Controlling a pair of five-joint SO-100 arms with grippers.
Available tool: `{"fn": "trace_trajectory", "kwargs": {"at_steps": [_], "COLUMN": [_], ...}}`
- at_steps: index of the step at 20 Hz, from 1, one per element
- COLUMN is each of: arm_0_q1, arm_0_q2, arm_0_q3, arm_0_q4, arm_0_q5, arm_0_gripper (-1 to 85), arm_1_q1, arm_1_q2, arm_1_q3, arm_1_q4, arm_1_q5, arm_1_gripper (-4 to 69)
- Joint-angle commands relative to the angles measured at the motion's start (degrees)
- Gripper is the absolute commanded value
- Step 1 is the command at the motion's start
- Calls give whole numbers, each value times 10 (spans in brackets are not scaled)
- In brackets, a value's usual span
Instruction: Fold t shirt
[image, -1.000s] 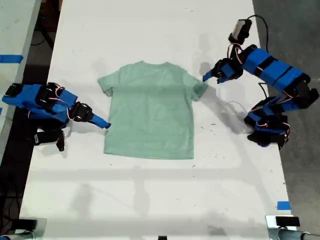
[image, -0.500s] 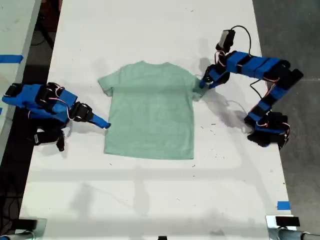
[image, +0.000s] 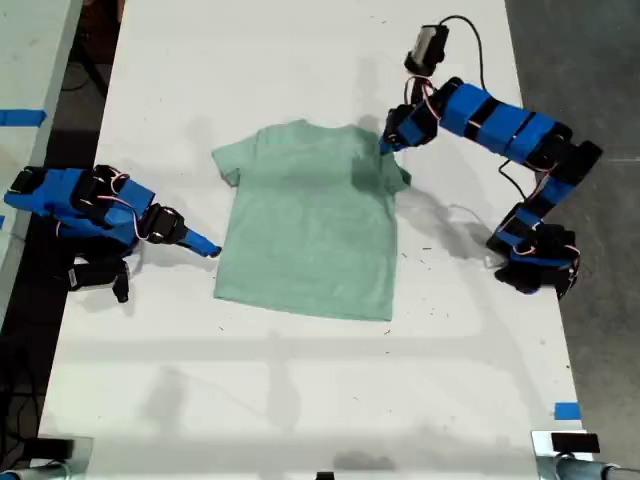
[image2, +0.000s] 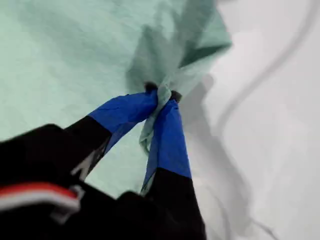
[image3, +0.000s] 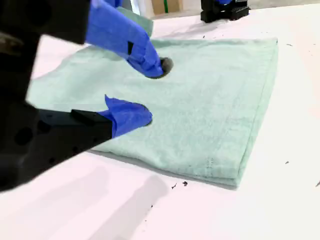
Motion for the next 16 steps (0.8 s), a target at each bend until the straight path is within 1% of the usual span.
{"fn": "trace_trajectory", "kwargs": {"at_steps": [1,4,6,7,8,9,10,11,12,13,14,15,16], "arm_0_q1": [3,3,4,3,3,3,3,3,3,3,3,3,3], "arm_0_q2": [5,5,5,5,5,5,5,5,5,5,5,5,5], "arm_0_q3": [3,3,3,3,3,3,3,3,3,3,3,3,3], "arm_0_q4": [-11,-11,-11,-11,-11,-11,-11,-11,-11,-11,-11,-11,-11], "arm_0_q5": [4,4,4,4,4,4,4,4,4,4,4,4,4], "arm_0_gripper": [115,115,115,115,115,115,115,115,115,115,115,115,115], "arm_1_q1": [-91,-156,-184,-192,-196,-195,-188,-178,-167,-156,-145,-139,-135], "arm_1_q2": [-12,-83,-142,-169,-182,-180,-159,-122,-72,-12,56,135,221], "arm_1_q3": [-103,-122,-149,-169,-187,-207,-217,-217,-202,-173,-129,-60,33], "arm_1_q4": [-33,-112,-135,-134,-124,-96,-67,-34,-6,21,45,50,41], "arm_1_q5": [-10,-5,-1,4,-6,-10,-17,-22,-25,-24,-18,-14,-1], "arm_1_gripper": [1,2,2,39,161,266,269,255,202,51,3,4,4]}}
